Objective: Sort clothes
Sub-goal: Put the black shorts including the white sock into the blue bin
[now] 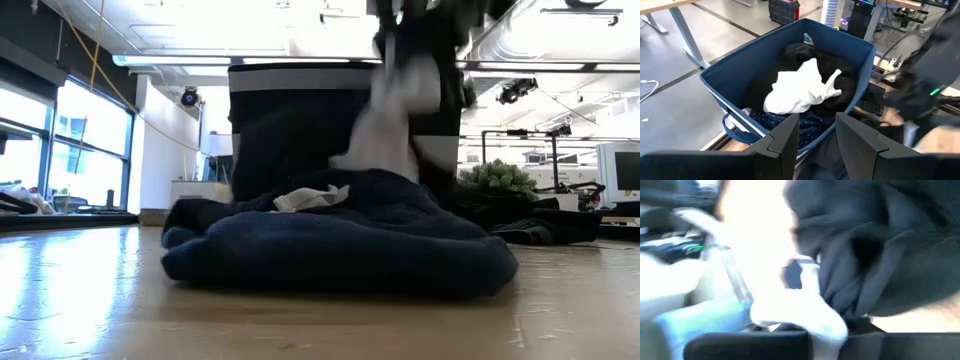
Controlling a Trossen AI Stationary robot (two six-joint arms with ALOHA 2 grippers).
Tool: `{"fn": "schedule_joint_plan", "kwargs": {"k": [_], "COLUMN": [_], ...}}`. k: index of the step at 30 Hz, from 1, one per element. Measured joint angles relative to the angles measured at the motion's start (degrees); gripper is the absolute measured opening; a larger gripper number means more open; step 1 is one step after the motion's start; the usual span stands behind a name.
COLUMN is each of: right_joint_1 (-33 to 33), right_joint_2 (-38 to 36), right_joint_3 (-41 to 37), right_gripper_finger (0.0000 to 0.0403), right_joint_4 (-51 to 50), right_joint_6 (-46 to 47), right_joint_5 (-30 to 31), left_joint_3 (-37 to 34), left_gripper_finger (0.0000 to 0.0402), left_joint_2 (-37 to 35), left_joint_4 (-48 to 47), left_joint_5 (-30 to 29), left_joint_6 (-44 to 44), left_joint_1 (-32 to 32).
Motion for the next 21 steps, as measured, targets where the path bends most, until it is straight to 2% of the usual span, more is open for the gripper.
{"fn": "schedule_joint_plan", "kwargs": {"k": [4, 6, 15, 21], "right_joint_1": [-1.8, -3.5, -13.0, -17.4], "right_joint_2": [-5.9, -7.2, -5.8, -3.0], "right_joint_3": [10.7, 16.3, 41.4, 49.5], "right_gripper_finger": [0.001, 0.001, 0.0005, 0.0008], "right_joint_4": [-3.6, -3.4, -2.5, -2.7], "right_joint_6": [-4.7, -6.3, -21.3, -26.0], "right_joint_5": [-5.7, -6.0, 6.2, 5.0], "left_joint_3": [0.0, 0.0, 0.0, 0.0], "left_gripper_finger": [0.0126, 0.0126, 0.0126, 0.0126], "left_joint_2": [0.0, 0.0, 0.0, 0.0], "left_joint_4": [0.1, 0.2, 0.3, 0.2], "left_joint_5": [-0.8, -0.9, -0.9, -0.9], "left_joint_6": [0.0, 0.0, 0.0, -1.1], "left_joint_1": [0.0, 0.0, 0.0, 0.0]}}
